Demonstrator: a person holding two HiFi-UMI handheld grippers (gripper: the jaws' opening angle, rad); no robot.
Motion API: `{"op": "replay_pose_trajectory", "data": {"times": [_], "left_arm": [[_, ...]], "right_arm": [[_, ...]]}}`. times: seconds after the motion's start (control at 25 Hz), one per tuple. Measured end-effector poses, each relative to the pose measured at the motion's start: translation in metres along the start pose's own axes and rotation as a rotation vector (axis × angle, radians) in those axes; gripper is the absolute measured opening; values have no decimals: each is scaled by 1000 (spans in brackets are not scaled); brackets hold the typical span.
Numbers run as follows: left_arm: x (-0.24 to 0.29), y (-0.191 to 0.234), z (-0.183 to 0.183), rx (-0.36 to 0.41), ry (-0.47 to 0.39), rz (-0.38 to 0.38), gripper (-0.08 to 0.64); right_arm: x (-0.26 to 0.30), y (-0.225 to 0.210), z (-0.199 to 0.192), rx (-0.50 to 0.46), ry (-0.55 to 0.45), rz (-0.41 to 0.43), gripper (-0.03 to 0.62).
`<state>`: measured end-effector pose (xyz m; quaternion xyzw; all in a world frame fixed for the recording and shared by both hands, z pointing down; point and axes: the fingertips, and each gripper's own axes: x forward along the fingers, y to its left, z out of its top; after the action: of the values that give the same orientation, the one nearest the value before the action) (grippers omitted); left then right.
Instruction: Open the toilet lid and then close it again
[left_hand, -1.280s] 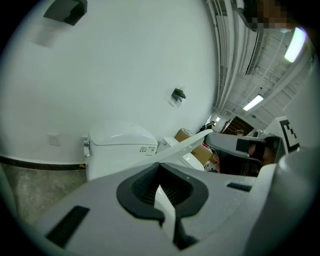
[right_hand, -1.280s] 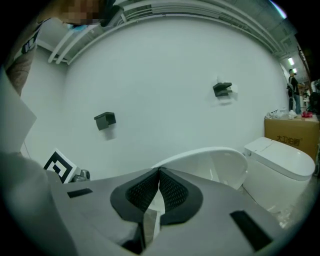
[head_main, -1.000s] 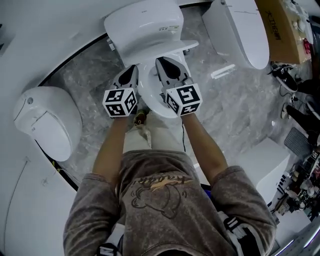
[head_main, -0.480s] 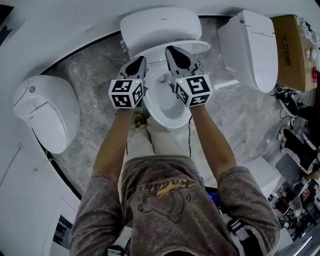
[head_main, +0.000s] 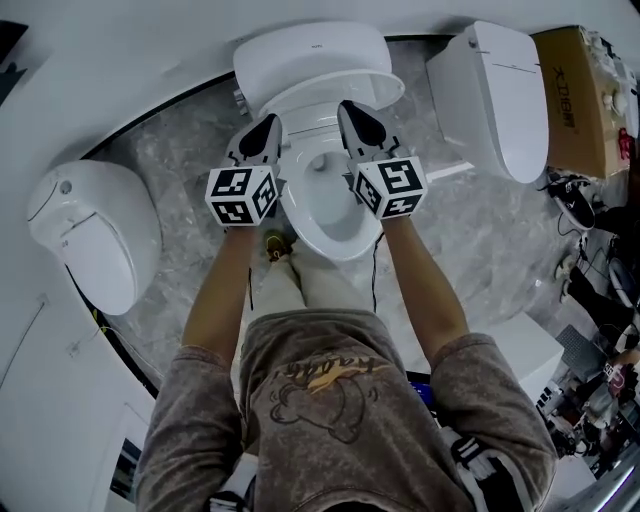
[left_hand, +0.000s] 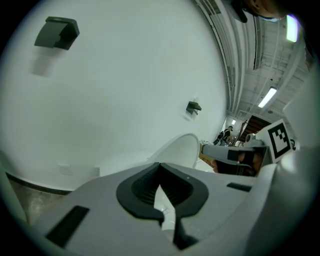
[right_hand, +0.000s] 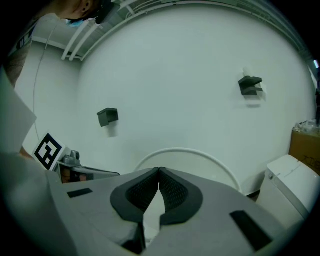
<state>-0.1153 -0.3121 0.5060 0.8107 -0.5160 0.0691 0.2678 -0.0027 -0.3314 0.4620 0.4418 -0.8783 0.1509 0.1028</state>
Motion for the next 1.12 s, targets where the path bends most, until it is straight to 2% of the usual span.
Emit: {"op": "replay_pose_trajectory", "data": {"times": [0.16, 0.32, 0.36, 0.4, 0.44, 0.52, 0.64, 0.8, 1.0, 1.12], "left_arm": [[-9, -9, 18, 34, -15, 1, 9], [-9, -16, 38, 67, -27, -5, 14], [-7, -18, 42, 63, -30, -14, 47], [-5, -19, 46, 60, -33, -24, 101], [-1, -20, 49, 61, -38, -32, 146], [7, -20, 55, 81, -49, -34, 225], [21, -14, 62, 110, -50, -33, 253], [39, -7, 65, 99, -21, -55, 258], [61, 1, 58, 90, 30, -75, 258], [71, 3, 50, 92, 54, -80, 258]], "right_arm": [[-21, -13, 11, 27, -17, -42, 28], [-29, -22, 31, 44, -34, -22, 34], [-29, -25, 35, 50, -33, -13, 74], [-27, -28, 39, 55, -31, -3, 164], [-25, -31, 41, 54, -26, 5, 221], [-19, -39, 44, 30, -6, 16, 273], [-1, -54, 48, 5, 32, 35, 287], [29, -71, 53, -21, 73, 65, 288], [60, -78, 45, -11, 141, 107, 287], [69, -78, 34, -44, 178, 116, 287]]}}
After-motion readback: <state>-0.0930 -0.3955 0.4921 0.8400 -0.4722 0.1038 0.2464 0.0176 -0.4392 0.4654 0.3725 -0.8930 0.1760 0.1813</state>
